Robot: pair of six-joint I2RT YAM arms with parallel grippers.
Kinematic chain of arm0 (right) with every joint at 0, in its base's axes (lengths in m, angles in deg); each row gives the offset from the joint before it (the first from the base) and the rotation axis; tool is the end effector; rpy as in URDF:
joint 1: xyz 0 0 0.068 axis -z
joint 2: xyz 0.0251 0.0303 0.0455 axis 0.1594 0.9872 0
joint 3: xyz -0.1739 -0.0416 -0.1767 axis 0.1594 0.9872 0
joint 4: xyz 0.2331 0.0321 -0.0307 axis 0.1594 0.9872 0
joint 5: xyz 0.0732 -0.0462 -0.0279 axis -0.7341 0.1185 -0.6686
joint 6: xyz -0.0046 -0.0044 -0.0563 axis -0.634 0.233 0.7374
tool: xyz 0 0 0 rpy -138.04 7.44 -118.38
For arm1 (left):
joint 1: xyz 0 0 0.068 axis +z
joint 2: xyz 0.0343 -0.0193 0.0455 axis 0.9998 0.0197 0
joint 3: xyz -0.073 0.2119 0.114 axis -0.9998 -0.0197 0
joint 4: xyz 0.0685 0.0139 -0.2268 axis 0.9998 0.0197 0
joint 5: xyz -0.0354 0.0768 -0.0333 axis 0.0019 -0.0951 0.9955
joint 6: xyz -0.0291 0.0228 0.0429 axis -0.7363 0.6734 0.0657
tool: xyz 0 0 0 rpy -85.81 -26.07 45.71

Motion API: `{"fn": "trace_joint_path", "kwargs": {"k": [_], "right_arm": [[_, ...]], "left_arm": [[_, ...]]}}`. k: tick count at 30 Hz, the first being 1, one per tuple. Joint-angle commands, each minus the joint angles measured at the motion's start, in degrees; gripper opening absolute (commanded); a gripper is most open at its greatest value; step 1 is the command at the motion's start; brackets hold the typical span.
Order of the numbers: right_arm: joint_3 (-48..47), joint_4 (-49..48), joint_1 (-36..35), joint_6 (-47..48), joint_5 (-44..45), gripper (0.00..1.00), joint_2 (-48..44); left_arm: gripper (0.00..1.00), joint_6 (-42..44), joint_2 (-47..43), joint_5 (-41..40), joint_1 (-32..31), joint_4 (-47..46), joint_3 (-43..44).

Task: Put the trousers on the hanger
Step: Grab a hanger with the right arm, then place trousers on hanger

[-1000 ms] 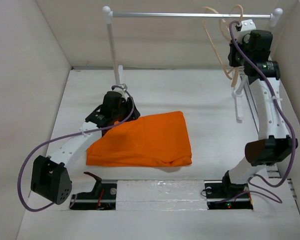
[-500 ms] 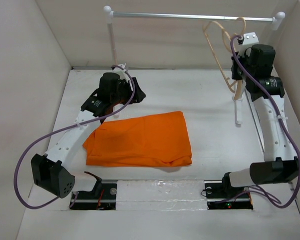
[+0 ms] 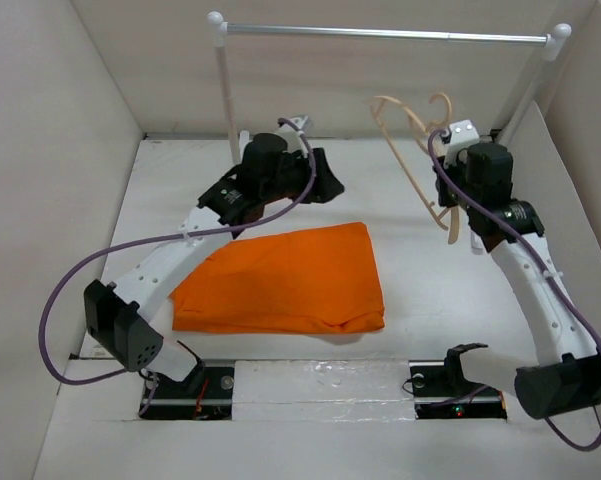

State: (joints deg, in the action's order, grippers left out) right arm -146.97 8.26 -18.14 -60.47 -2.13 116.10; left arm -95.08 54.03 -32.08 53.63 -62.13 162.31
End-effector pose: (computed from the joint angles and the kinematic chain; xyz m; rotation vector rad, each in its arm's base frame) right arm 0.2428 0.0347 0.3799 -0.2793 1.9948 -0.1078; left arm 0.2514 -0.1896 0.3832 0.3190 1.9164 -0.9753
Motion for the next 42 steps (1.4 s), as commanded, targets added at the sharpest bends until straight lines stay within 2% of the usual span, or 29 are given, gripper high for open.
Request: {"fn": "trace_joint_path", "kwargs": {"k": [1, 5, 11, 23, 26, 30, 31, 33, 34, 35, 36, 39, 40, 41, 42], "right_arm": [[7.54, -4.56, -3.33, -2.21, 0.96, 0.0, -5.41], [17.41, -5.26, -5.97, -5.29, 1.58, 0.0, -9.64], [26.29, -6.31, -12.29, -9.16, 3.59, 0.0, -12.19], [28.85, -7.02, -21.42, -14.87, 8.25, 0.0, -12.55], [28.85, -7.9, -23.54, -15.93, 10.0, 0.0, -11.84], [28.41, -6.5, -28.89, -18.99, 13.96, 0.0, -9.04], [28.24, -5.8, -29.78, -19.53, 14.84, 0.0, -8.77], [28.23, -5.7, -31.8, -21.45, 17.39, 0.0, -8.59], [28.15, -5.61, -33.55, -22.08, 18.27, 0.04, -8.33], [27.71, -4.48, -34.78, -23.56, 19.49, 0.17, -7.89], [27.71, -4.47, -34.8, -23.58, 19.51, 0.17, -7.71], [26.74, -2.11, -35.41, -24.28, 18.81, 0.33, -8.06], [26.48, -1.23, -35.93, -23.85, 17.67, 0.45, -9.1], [26.3, 0.69, -35.94, -23.75, 17.05, 0.46, -9.12], [25.95, 1.67, -35.94, -23.58, 16.52, 0.59, -10.86]], "left_arm": [[0.52, -2.79, 2.28, -1.81, -7.7, -5.42, 5.75], [0.55, -5.86, 7.9, -5.86, -13.08, -10.59, 7.96], [0.57, -11.75, 13.96, -8.77, -16.61, -18.95, 7.87], [0.52, -19.22, 24.61, -13.07, -16.61, -19.05, 12.35], [0.48, -20.19, 25.84, -13.6, -16.61, -20.01, 13.32], [0.37, -21.95, 26.99, -12.81, -17.14, -21.34, 13.15], [0.33, -22.21, 27.25, -12.99, -17.14, -21.33, 12.88], [0.15, -23.18, 26.64, -13.51, -17.66, -22.99, 10.17], [0.1, -24.31, 25.94, -13.6, -17.67, -23.96, 8.94], [0.0, -25.72, 25.33, -13.6, -17.67, -25.8, 5.88], [0.0, -25.73, 24.71, -13.6, -17.67, -25.82, 5.85], [0.0, -26.69, 21.73, -13.34, -17.14, -30.11, 0.77], [0.0, -27.31, 20.76, -12.99, -17.14, -33.52, -2.47], [0.0, -27.84, 19.53, -12.29, -16.62, -35.64, -4.5], [0.0, -28.54, 17.6, -10.72, -16.61, -38.01, -6.7]]}}
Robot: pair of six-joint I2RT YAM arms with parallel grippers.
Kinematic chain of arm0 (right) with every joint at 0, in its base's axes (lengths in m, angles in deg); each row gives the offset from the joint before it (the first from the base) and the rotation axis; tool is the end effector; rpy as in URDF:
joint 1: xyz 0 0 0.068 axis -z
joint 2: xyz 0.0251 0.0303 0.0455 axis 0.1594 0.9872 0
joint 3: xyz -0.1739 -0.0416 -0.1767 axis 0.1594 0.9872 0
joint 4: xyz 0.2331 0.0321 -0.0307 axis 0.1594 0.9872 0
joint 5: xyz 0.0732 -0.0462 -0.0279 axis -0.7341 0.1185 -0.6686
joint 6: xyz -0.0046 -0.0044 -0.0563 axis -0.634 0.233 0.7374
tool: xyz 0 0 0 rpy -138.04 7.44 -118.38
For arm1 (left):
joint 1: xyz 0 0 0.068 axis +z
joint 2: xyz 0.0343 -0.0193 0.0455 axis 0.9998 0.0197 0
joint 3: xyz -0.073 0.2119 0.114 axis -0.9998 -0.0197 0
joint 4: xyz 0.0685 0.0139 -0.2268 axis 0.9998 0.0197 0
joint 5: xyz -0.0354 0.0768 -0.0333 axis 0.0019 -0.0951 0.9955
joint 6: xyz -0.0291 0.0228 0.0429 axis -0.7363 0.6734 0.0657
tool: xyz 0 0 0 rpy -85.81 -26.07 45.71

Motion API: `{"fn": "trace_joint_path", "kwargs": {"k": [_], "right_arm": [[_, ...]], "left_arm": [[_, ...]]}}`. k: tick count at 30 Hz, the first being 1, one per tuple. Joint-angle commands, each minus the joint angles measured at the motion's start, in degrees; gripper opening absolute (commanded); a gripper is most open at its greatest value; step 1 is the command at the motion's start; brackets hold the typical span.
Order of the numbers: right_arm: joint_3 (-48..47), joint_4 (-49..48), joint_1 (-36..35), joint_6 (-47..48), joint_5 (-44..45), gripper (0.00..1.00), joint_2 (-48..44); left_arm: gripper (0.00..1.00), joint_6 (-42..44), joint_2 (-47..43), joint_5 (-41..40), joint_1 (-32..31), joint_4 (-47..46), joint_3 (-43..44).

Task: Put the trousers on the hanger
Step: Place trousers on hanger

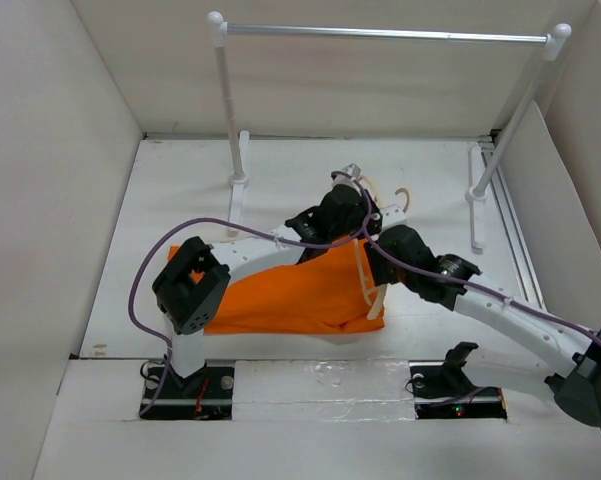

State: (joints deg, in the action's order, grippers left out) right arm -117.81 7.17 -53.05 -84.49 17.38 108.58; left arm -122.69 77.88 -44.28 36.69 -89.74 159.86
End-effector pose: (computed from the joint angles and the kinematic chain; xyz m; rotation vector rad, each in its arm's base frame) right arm 0.1618 0.1326 0.2530 -0.3966 2.2474 0.0047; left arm 0.2563 -0.3325 0.2750 -0.0196 2.0316 -1.3035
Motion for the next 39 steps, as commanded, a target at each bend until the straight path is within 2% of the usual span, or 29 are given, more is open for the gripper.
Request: {"fn": "trace_joint_path", "kwargs": {"k": [1, 5, 9, 12, 13, 14, 15, 16, 17, 18, 19, 23, 24, 25, 26, 32, 36, 39], "right_arm": [[-3.21, 3.73, -1.03, 0.44, -3.96, 0.67, -5.62], [-2.86, 7.77, 3.77, 2.55, -9.58, 0.79, -11.24], [-2.33, 8.05, 10.64, 6.41, -16.79, 0.79, -16.18], [-1.45, 6.99, 15.99, 9.05, -20.83, 0.65, -17.33], [-1.19, 6.56, 17.23, 10.28, -23.63, 0.38, -17.07], [-1.1, 5.94, 18.38, 10.55, -24.35, 0.26, -16.8], [-0.92, 5.33, 20.3, 10.9, -26.71, 0.18, -16.19], [-0.75, 4.45, 21.11, 11.16, -28.99, 0.04, -15.84], [-0.05, 2.18, 21.9, 12.04, -30.58, 0.0, -15.4], [0.39, 0.94, 23.47, 12.83, -33.82, 0.0, -14.26], [0.74, -0.03, 24.27, 12.84, -35.15, 0.0, -13.47], [3.02, -6.51, 27.96, 12.93, -39.98, 0.0, -9.52], [4.51, -8.11, 28.93, 12.92, -42.18, 0.02, -8.55], [5.4, -10.3, 29.72, 14.58, -48.2, 0.05, -6.19], [6.45, -14.41, 30.34, 14.51, -50.79, 0.06, -4.86], [9.45, -21.82, 30.87, 15.12, -55.29, 0.1, 2.44], [10.15, -23.59, 30.34, 16.53, -57.75, 0.15, 7.53], [11.55, -26.31, 30.34, 16.7, -58.19, 0.29, 10.17]], "left_arm": [[0.0, -2.77, -7.13, 2.1, 0.33, -14.87, -8.1], [0.0, -6.98, -9.42, 6.93, 0.94, -26.4, -15.68], [0.0, -12.18, -9.6, 12.47, 1.47, -40.89, -20.26], [0.0, -18.74, -8.73, 15.37, 1.47, -53.11, -23.33], [0.0, -21.04, -8.37, 15.38, 1.47, -60.02, -26.39], [0.0, -23.41, -7.76, 15.12, 1.47, -63.83, -27.81], [0.0, -27.62, -5.58, 14.94, 0.95, -67.69, -29.39], [0.0, -29.4, -4.34, 15.03, 0.94, -74.26, -31.5], [0.0, -30.98, -2.85, 14.85, 0.94, -77.28, -32.47], [0.0, -32.91, 0.3, 14.77, 0.33, -83.75, -34.57], [0.0, -33.8, 1.64, 14.59, 0.33, -86.25, -35.55], [0.0, -34.69, 7.09, 14.59, 0.33, -92.86, -38.1], [0.0, -34.95, 8.06, 14.15, -0.19, -93.65, -38.72], [0.0, -34.87, 8.15, 13.89, -0.2, -94.97, -40.12], [0.0, -34.34, 7.98, 13.02, -0.2, -94.8, -40.65], [0.0, -29.68, 5.78, 8.36, -0.2, -89.44, -44.52], [0.0, -26.7, 4.47, 6.16, -0.73, -86.55, -45.14], [0.0, -23.8, 2.36, 5.1, -0.73, -81.2, -44.35]]}}
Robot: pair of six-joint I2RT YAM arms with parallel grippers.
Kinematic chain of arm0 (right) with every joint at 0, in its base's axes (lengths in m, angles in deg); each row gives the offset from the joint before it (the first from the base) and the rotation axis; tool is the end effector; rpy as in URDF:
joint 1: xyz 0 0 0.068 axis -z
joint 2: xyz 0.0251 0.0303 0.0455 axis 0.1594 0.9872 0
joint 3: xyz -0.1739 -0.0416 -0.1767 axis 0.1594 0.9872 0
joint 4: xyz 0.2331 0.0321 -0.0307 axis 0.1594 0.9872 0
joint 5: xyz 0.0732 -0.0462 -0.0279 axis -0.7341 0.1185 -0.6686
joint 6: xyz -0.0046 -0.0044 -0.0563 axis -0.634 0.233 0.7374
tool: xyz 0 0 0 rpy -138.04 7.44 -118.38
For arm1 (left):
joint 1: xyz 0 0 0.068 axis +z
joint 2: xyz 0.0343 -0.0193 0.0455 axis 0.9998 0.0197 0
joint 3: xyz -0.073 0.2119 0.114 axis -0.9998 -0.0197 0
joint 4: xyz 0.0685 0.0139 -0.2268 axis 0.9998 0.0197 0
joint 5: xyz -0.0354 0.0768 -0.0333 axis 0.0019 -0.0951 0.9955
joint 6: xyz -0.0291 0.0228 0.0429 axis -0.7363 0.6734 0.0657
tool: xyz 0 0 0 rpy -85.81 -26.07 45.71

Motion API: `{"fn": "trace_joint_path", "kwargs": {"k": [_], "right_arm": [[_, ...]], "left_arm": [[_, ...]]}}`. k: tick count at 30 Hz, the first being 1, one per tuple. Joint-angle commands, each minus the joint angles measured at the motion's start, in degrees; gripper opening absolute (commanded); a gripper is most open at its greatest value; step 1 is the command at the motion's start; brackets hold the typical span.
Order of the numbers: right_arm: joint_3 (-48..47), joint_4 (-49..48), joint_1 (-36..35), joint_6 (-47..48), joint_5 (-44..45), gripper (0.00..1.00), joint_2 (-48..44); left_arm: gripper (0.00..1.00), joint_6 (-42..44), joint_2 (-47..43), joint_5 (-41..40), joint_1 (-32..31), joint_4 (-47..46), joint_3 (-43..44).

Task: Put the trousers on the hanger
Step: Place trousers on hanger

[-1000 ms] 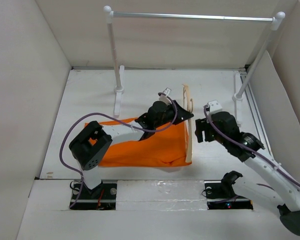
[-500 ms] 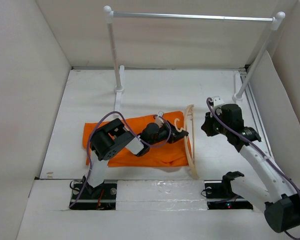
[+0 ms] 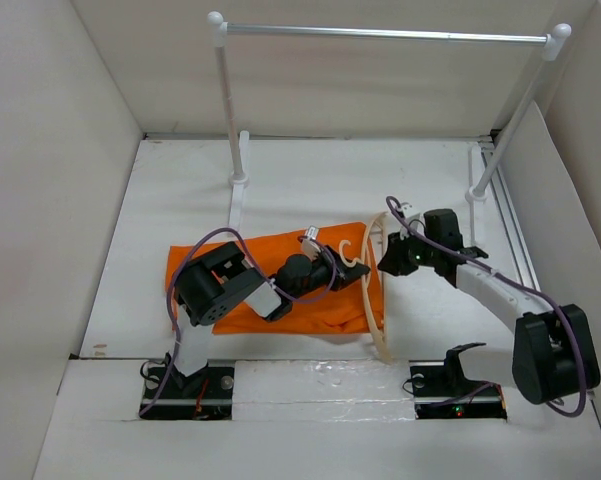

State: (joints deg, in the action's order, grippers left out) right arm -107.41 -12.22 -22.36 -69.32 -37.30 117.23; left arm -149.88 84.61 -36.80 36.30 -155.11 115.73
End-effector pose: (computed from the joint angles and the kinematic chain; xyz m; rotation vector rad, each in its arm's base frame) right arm 0.2200 0.0719 0.1951 -0.5486 2.2792 0.7157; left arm 0.1971 -0.2684 0.1375 -0.3351 1.9136 -1.8723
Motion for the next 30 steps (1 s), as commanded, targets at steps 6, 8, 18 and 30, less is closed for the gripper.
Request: {"fn": "trace_joint_path", "kwargs": {"k": [6, 8, 18, 30], "right_arm": [[1.68, -10.79, -1.4, 2.06, -0.88, 0.49, 8.46], [1.86, -12.2, -1.4, 1.8, -0.87, 0.53, 11.27], [1.33, -14.14, -2.02, -0.75, -3.06, 0.0, 11.92], [-0.78, -1.65, 17.57, -0.75, -7.1, 0.0, -6.29]], "left_arm": [[0.0, 5.24, -4.03, -2.38, 0.72, -13.35, 1.1], [0.0, 5.77, -3.77, -2.03, 0.72, -12.73, 1.19], [0.0, 6.65, -1.39, -0.88, 1.78, -12.38, -0.13], [0.0, 21.4, -12.97, 6.41, 9.86, 9.64, -2.86]]}}
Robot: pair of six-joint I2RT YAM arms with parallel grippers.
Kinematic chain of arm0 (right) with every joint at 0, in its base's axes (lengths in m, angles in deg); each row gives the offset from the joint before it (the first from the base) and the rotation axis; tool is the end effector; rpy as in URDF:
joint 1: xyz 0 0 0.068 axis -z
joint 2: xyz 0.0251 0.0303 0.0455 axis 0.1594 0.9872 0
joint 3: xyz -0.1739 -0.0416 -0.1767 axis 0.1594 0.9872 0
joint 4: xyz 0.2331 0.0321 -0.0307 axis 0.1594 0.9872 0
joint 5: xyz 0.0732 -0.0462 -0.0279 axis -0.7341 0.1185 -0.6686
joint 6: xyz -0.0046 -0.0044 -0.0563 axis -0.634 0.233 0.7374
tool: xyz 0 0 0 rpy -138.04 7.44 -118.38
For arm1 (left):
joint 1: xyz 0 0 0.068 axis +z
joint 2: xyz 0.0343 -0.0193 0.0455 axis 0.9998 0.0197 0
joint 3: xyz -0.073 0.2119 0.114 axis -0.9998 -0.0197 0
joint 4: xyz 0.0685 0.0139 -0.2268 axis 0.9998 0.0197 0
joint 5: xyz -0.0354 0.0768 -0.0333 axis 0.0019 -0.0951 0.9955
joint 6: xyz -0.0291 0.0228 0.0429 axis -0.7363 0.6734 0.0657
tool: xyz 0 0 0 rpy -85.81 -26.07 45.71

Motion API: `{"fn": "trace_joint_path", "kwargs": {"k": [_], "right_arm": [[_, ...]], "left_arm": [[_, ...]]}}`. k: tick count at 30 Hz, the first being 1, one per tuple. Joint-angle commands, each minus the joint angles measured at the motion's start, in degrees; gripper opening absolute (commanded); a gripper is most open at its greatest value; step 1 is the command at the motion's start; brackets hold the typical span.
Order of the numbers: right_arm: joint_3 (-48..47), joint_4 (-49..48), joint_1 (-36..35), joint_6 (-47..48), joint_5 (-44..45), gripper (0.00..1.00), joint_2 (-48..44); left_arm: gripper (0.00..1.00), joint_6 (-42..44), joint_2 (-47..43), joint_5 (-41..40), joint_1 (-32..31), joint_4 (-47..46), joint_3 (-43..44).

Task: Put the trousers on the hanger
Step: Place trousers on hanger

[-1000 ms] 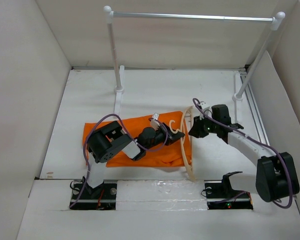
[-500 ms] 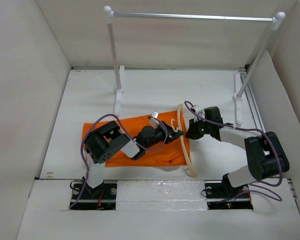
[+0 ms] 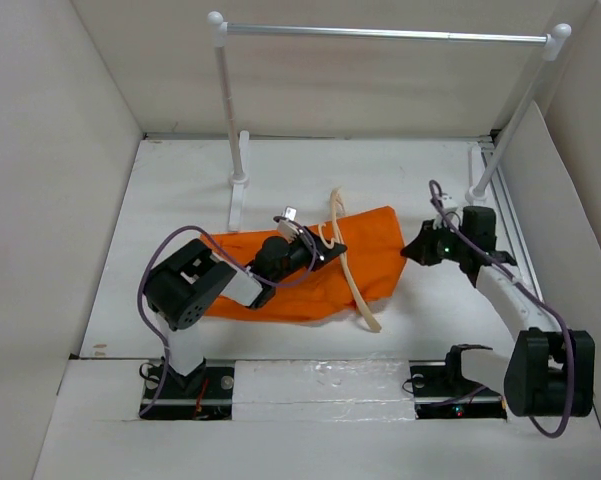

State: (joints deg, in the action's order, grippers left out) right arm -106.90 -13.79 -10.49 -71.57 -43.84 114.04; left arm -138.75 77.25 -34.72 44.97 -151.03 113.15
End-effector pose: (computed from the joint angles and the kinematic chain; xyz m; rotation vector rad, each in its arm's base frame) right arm 0.2241 0.0287 0.2078 -0.3378 2.2033 0.7436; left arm 0.2248 -0.2274 0.1586 -0.2415 1.8151 -1.6738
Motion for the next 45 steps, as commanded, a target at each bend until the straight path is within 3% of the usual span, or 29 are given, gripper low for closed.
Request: {"fn": "trace_joint_path", "kwargs": {"k": [1, 8, 10, 15, 21, 24, 32, 38, 45], "right_arm": [[-1.72, -0.26, 6.67, 1.07, -0.84, 0.0, -3.37], [-10.39, -2.11, 10.81, 1.76, -0.66, 0.0, 6.28], [-12.7, -1.41, 10.21, 2.99, -1.1, 0.0, 11.21], [-12.45, 3.16, 10.81, 5.98, 5.04, 0.0, 9.47], [-10.69, 3.52, 13.88, 7.56, 5.84, 0.0, 9.64], [-9.55, 5.54, 13.89, 8.62, 7.86, 0.0, 7.45], [2.66, 3.78, 13.28, 6.33, 4.6, 0.0, 1.47], [1.8, 3.7, 12.75, 8.62, 4.61, 0.0, 5.5], [0.74, 2.29, 10.82, 7.13, 5.22, 0.0, 6.38]], "left_arm": [[0.0, 11.68, -6.67, 4.51, 1.18, 7.68, -0.36], [0.0, 22.23, -13.52, 8.82, 1.18, 23.07, -0.63], [0.0, 25.66, -15.81, 6.72, 1.18, 29.66, -0.02], [0.0, 31.03, -21.36, -0.49, 1.71, 42.21, 3.23], [0.0, 32.01, -22.94, -8.66, 1.71, 49.97, 6.58], [0.0, 30.42, -24.61, -13.59, 2.24, 50.51, 6.49], [0.0, 25.59, -23.65, -11.84, 1.37, 43.92, 6.05], [0.0, 22.07, -21.98, -7.36, 0.57, 39.53, 6.05], [0.0, 17.42, -22.42, -9.9, 0.57, 37.67, 8.94]]}}
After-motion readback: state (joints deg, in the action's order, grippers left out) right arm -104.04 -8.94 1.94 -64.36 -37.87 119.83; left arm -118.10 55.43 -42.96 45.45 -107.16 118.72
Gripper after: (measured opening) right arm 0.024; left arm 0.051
